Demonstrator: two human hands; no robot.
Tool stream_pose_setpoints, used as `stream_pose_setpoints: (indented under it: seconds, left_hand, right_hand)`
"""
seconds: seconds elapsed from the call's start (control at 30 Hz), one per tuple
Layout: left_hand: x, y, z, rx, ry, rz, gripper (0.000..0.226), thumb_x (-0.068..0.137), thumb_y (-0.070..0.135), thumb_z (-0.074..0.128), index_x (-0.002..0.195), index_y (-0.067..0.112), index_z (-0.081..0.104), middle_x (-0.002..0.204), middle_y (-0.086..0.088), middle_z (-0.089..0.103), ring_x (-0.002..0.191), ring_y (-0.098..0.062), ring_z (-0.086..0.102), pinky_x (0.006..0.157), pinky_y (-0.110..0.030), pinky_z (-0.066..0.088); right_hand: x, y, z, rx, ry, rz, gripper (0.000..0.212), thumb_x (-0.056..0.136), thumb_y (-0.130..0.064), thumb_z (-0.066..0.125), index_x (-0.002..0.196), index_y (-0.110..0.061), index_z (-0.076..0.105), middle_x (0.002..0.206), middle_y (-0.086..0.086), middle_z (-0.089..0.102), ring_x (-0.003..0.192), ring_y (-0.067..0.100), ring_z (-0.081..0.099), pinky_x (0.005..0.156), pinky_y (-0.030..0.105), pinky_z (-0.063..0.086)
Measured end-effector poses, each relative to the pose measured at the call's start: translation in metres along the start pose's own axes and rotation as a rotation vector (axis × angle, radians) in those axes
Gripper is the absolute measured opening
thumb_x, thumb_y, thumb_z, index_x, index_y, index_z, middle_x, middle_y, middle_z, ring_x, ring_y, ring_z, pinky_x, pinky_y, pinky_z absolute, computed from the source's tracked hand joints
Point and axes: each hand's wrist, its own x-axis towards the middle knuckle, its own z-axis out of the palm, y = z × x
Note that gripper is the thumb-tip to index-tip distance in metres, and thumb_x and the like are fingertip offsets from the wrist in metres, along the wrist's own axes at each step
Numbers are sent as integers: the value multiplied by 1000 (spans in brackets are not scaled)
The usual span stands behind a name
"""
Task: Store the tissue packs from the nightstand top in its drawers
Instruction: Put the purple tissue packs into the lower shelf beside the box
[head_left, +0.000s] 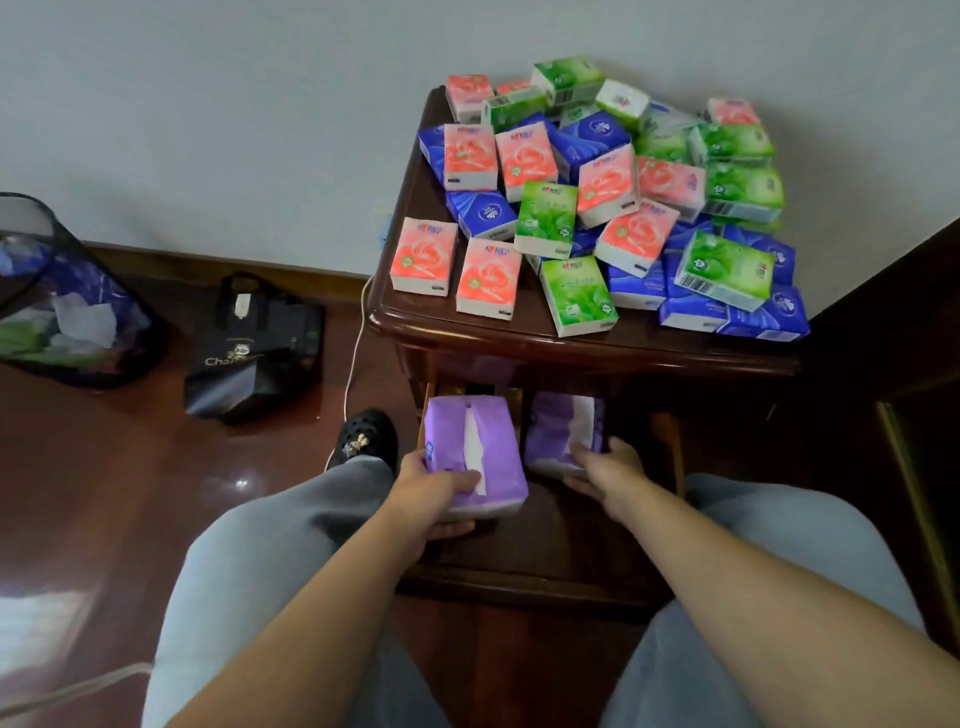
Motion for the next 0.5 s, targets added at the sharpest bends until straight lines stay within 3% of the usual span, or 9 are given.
stream_pose_setpoints:
  seconds: [0.1,0.23,0.33,0.43,0.5]
  left_hand:
    - [2,-2,-3,-9,8,39,66,86,12,81,132,33,38,124,0,61,100,-28,70,58,-35,61]
    - [-1,-1,-3,-26,-19,84,68,88,8,77,131,41,36,126,5,59,103,-27,69,60,-35,61]
    - [-3,-1,0,-37,-37,102,72,90,4,73,137,42,36,130,3,59,106,-28,69,64,-37,62]
    - [-6,-2,2,-48,-49,108,73,91,1,71,142,40,35,132,1,59,108,-29,68,65,-37,62]
    - [-8,-1,5,-48,-56,116,74,92,1,70,143,40,34,132,0,58,108,-29,68,65,-37,62]
  right_hand:
    - [6,0,8,-331,112,-117,43,93,-23,76,134,-17,65,124,14,71,112,36,67,95,45,58]
    - [1,0,18,-439,104,-200,35,91,-18,73,126,-17,71,120,16,73,113,37,67,95,39,54]
    - [-1,1,21,-420,38,-221,33,90,-15,75,123,-18,71,119,13,74,108,32,68,87,33,52]
    - [-6,-1,17,-289,-56,-197,41,84,-11,84,120,-21,68,116,10,75,86,16,68,65,24,51]
    - [-13,-6,13,-271,-37,-200,48,86,-16,82,130,-20,62,126,9,71,88,13,66,55,17,47]
